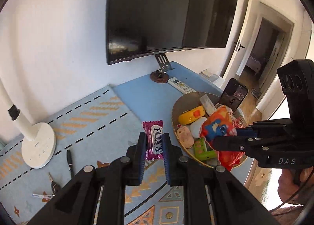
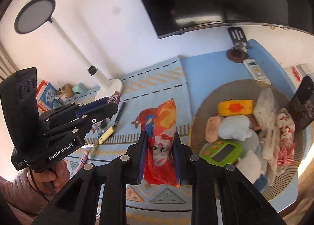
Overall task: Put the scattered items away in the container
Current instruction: 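Carry the candy bar with left tool over the basket while right tool carries the snack bag, then open left tool to drop the candy into the basket while right tool releases the snack bag, then grasp the white pen with left tool while right tool grasps the yellow stick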
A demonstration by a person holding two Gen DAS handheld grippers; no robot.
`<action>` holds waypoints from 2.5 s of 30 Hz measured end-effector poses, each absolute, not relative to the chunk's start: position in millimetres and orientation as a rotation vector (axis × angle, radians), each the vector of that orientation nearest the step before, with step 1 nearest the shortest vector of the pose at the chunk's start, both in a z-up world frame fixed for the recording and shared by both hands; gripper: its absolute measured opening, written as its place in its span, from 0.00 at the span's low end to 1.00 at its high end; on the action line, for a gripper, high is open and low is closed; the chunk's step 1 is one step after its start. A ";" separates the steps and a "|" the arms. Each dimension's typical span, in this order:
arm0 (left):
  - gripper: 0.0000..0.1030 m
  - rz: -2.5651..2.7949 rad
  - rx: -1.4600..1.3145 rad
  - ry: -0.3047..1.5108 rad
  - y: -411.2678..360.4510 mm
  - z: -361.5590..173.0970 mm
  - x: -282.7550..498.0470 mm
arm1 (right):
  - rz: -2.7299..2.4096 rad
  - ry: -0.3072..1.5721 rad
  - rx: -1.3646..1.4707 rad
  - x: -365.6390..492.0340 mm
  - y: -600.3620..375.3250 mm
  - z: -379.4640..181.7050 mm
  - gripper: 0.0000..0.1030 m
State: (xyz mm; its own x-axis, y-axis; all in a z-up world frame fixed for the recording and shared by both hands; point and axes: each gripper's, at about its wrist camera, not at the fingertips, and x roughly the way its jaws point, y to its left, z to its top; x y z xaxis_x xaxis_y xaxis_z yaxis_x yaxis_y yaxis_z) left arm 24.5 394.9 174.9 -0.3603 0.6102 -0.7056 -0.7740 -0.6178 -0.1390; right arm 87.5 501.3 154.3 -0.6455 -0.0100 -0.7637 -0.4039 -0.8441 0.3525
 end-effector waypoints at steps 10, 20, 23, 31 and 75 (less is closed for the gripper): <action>0.12 1.923 -1.003 0.299 508.6 135.8 27.7 | 2.340 0.846 -1.068 156.3 606.6 134.5 0.24; 0.12 1.924 -1.129 0.314 527.8 94.4 22.5 | 2.261 0.893 -1.142 153.9 643.5 102.0 0.24; 0.12 1.926 -1.145 0.309 526.8 88.9 21.2 | 2.249 0.920 -1.168 148.1 647.6 92.9 0.24; 0.13 1.912 -1.153 0.319 520.1 83.8 24.1 | 2.206 0.970 -1.212 137.1 648.3 79.0 0.24; 0.56 2.133 -1.387 0.376 81.1 38.2 -11.2 | 2.292 0.950 -1.716 -83.3 330.6 38.1 0.75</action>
